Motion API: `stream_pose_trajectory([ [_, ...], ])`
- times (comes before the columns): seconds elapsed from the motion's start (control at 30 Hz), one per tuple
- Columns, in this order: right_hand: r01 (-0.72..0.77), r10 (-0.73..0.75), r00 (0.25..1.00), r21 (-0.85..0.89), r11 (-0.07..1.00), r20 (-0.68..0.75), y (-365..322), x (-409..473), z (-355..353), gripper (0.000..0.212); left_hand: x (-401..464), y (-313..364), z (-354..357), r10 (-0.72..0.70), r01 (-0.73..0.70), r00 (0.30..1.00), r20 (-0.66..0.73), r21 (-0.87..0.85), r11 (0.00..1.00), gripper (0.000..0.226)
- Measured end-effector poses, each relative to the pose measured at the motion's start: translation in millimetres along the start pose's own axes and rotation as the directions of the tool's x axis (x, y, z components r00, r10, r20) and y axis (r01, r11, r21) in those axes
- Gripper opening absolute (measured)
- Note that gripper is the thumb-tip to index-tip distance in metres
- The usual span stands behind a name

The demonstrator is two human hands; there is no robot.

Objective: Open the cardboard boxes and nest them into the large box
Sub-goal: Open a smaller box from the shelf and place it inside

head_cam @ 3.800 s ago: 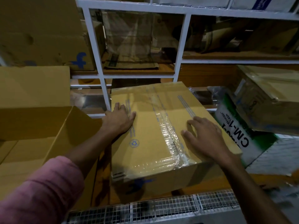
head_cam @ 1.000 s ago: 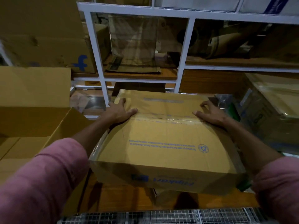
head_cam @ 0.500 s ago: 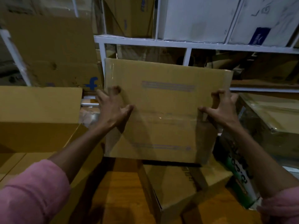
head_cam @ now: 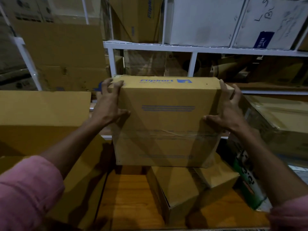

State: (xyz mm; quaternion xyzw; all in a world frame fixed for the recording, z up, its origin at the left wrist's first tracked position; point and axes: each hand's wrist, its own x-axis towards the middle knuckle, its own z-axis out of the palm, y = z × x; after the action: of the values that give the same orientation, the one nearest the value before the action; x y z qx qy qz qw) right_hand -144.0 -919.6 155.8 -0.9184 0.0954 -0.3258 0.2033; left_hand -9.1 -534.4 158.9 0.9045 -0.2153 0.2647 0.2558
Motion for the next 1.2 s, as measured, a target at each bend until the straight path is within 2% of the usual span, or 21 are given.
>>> stream_pose_trajectory([
  [0.07,0.013,-0.013,1.0,-0.038,0.999,-0.007,-2,-2,-4,0.11,-6,3,-3,0.031,-0.031,0.999,0.011,0.026,0.999,0.107],
  [0.13,0.035,-0.04,0.996,-0.061,0.997,-0.075,-1,-6,-6,0.102,-15,6,-4,0.056,-0.053,0.998,-0.039,0.066,0.996,0.105],
  [0.33,0.174,-0.181,0.963,-0.051,0.983,-0.2,14,-26,-16,0.098,-44,14,-17,0.099,-0.087,0.986,-0.136,0.097,0.992,0.107],
  [0.6,0.241,-0.217,0.899,0.015,0.97,-0.38,17,-64,-34,0.087,-89,33,-25,0.15,-0.129,0.945,-0.292,0.088,0.988,0.095],
  [0.7,0.199,-0.17,0.9,0.033,0.979,-0.402,14,-99,-30,0.079,-122,35,-19,0.179,-0.17,0.937,-0.301,0.057,0.984,0.085],
  [0.87,0.083,-0.046,0.93,0.087,0.993,-0.365,11,-159,-20,0.075,-177,37,-18,0.14,-0.134,0.96,-0.242,0.038,0.99,0.074],
  [1.0,-0.008,0.028,0.944,0.06,0.998,-0.328,18,-206,-25,0.075,-204,61,-32,0.076,-0.09,0.96,-0.27,-0.038,0.995,0.042],
  [1.07,-0.051,0.058,0.945,0.03,0.998,-0.323,19,-227,-28,0.068,-217,65,-37,0.027,-0.049,0.965,-0.261,-0.079,0.996,0.038],
  [1.2,-0.1,0.101,0.937,0.021,0.995,-0.335,9,-249,-26,0.063,-243,54,-35,0.013,-0.018,0.983,-0.184,-0.025,1.0,0.038],
])
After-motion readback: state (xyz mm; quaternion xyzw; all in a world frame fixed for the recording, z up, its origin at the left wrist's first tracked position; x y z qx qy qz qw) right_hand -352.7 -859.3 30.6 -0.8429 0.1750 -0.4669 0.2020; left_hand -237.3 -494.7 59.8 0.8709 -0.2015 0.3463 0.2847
